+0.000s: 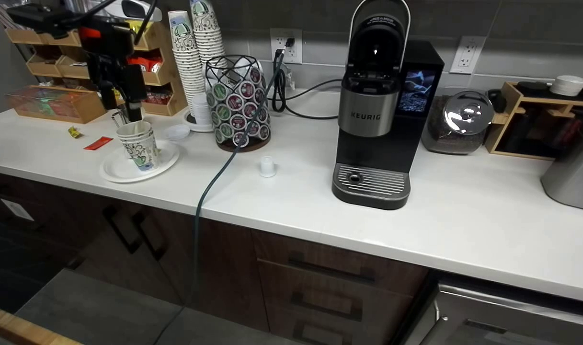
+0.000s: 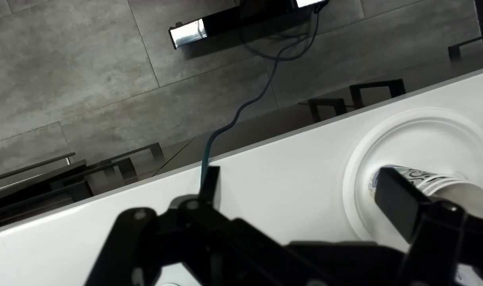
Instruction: Remove the three coffee cups from the white plate and put them on the right side of the counter
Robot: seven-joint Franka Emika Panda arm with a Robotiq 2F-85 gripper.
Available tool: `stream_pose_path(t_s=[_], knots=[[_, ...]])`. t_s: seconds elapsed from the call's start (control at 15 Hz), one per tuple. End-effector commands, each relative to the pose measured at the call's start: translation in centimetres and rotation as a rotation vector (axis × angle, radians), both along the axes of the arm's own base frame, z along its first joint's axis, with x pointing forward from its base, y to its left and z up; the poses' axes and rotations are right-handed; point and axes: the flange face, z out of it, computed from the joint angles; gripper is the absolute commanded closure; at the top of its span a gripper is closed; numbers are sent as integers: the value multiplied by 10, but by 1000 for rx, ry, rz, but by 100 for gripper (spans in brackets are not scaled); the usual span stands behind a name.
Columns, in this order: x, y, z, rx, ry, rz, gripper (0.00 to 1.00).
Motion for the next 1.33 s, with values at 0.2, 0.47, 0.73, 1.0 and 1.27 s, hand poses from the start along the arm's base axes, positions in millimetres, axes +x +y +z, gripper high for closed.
stream_pose_path(t_s=[0.2,0.47,0.73,1.0,1.27], knots=[[6,4,-1,5,0,21,0],[47,35,1,-7,-19,176,0],[87,72,-15,36,-34,342,0],[86,91,-40,9,-65,368,0],[76,101,-58,16,-188,329,0]])
